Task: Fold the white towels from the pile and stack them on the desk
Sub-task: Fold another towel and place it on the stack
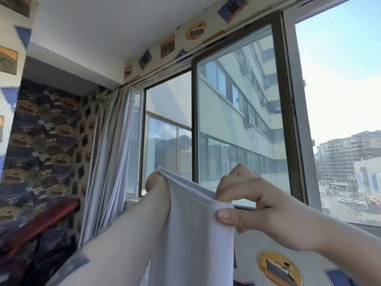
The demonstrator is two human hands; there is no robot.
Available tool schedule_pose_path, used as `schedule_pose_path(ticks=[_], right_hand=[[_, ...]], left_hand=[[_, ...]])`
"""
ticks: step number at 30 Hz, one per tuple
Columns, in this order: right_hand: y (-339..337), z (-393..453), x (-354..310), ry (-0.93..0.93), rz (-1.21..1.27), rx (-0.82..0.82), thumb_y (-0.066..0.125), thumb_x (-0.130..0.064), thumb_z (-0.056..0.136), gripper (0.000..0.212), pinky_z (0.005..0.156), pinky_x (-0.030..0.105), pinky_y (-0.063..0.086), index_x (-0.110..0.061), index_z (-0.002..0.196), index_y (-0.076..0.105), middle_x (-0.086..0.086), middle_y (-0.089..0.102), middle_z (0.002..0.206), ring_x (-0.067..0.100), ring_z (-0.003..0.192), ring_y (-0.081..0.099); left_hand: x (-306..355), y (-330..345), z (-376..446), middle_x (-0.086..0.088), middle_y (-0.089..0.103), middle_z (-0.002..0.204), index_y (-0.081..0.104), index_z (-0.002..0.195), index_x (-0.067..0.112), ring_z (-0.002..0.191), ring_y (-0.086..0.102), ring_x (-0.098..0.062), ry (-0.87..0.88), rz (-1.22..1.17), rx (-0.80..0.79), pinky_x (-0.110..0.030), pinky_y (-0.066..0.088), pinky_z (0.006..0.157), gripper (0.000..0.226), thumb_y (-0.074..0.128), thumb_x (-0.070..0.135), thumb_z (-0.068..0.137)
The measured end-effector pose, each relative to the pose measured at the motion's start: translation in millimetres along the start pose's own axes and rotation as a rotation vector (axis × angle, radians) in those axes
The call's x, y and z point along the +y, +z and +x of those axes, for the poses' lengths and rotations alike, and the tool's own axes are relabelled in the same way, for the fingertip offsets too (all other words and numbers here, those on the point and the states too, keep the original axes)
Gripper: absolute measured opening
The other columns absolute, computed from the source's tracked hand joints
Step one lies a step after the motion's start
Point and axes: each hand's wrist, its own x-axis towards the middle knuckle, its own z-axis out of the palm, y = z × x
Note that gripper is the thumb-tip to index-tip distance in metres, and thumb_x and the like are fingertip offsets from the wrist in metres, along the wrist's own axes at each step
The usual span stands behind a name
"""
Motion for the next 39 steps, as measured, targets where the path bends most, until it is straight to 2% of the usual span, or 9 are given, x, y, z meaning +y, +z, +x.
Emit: schedule_pose_path(ticks=[6,9,13,19,24,27,31,36,39], right_hand=[[2,11,-2,0.015,0.087,0.002,0.067,-0.042,0.081,0.015,0.092,0.018,0.031,-0.039,0.067,0.068,-0.017,0.052,0.086,0.009,0.098,0.044],[-30,3,27,0.129,-0.237,-0.019,0.071,-0.047,0.082,0.019,0.097,0.024,0.028,-0.037,0.066,0.066,-0.02,0.04,0.09,0.008,0.102,0.039],[-60,-5,72,0.277,-0.633,-0.039,0.06,-0.057,0.085,0.021,0.088,0.027,0.032,-0.041,0.076,0.049,-0.021,0.043,0.097,-0.001,0.098,0.041],[-93,-13,114,0.498,-0.798,-0.036,0.047,-0.055,0.095,0.029,0.08,0.039,0.049,-0.031,0.081,0.052,-0.015,0.058,0.084,0.013,0.085,0.057],[-93,-7,120,0.396,-1.196,-0.15,0.03,-0.049,0.102,0.03,0.072,0.03,0.036,-0.03,0.093,0.051,-0.014,0.052,0.094,0.015,0.093,0.059],[-97,-9,119,0.282,-1.292,-0.113,0.038,-0.051,0.093,0.033,0.069,0.03,0.044,-0.024,0.08,0.052,-0.009,0.054,0.083,0.016,0.075,0.055],[-102,-19,119,0.327,-0.964,-0.006,0.061,-0.068,0.079,0.046,0.057,0.025,0.035,-0.033,0.055,0.043,-0.012,0.05,0.065,0.004,0.059,0.044],[-93,-30,129,0.431,-0.054,0.326,0.075,-0.024,0.084,0.042,0.054,0.013,0.036,0.0,0.06,0.05,0.004,0.05,0.065,0.009,0.056,0.045],[-83,-34,133,0.443,0.367,0.476,0.072,-0.013,0.078,0.034,0.055,0.017,0.04,-0.003,0.06,0.046,0.009,0.047,0.069,0.015,0.061,0.048]], left_hand=[[2,3,-3,-0.018,0.057,0.133,0.054,0.133,0.003,0.116,0.059,-0.031,-0.06,-0.065,-0.037,-0.041,0.048,0.099,0.04,0.039,0.023,0.102],[4,-18,13,-0.016,0.066,0.105,0.062,0.122,-0.002,0.091,0.063,-0.029,-0.083,-0.101,0.03,-0.036,0.051,0.083,0.033,0.051,0.01,0.094],[1,-53,26,-0.017,0.063,0.126,0.056,0.133,0.004,0.109,0.061,-0.031,0.021,-0.034,-0.219,-0.044,0.049,0.096,0.036,0.051,0.014,0.099],[21,-88,-5,-0.006,0.073,0.111,0.068,0.112,0.008,0.101,0.066,-0.018,0.228,0.188,-0.556,-0.03,0.049,0.087,0.025,0.057,0.022,0.095],[31,-94,-29,-0.01,0.071,0.115,0.063,0.117,0.002,0.102,0.069,-0.018,0.161,0.295,-0.768,-0.03,0.057,0.083,0.029,0.058,0.015,0.091],[31,-96,-37,-0.013,0.071,0.113,0.064,0.115,-0.002,0.099,0.069,-0.02,0.141,0.307,-0.808,-0.031,0.058,0.083,0.029,0.057,0.013,0.091],[24,-94,-47,-0.015,0.069,0.098,0.063,0.108,-0.003,0.081,0.065,-0.018,0.142,0.275,-0.732,-0.028,0.053,0.072,0.025,0.057,0.015,0.092],[3,-74,-59,0.0,0.058,0.07,0.056,0.087,0.016,0.061,0.053,-0.014,0.127,-0.063,-0.46,-0.018,0.043,0.049,0.008,0.057,0.014,0.094],[2,-62,-67,0.0,0.051,0.067,0.056,0.076,0.019,0.058,0.047,-0.016,0.173,-0.077,-0.409,-0.024,0.033,0.053,0.013,0.062,0.025,0.086]])
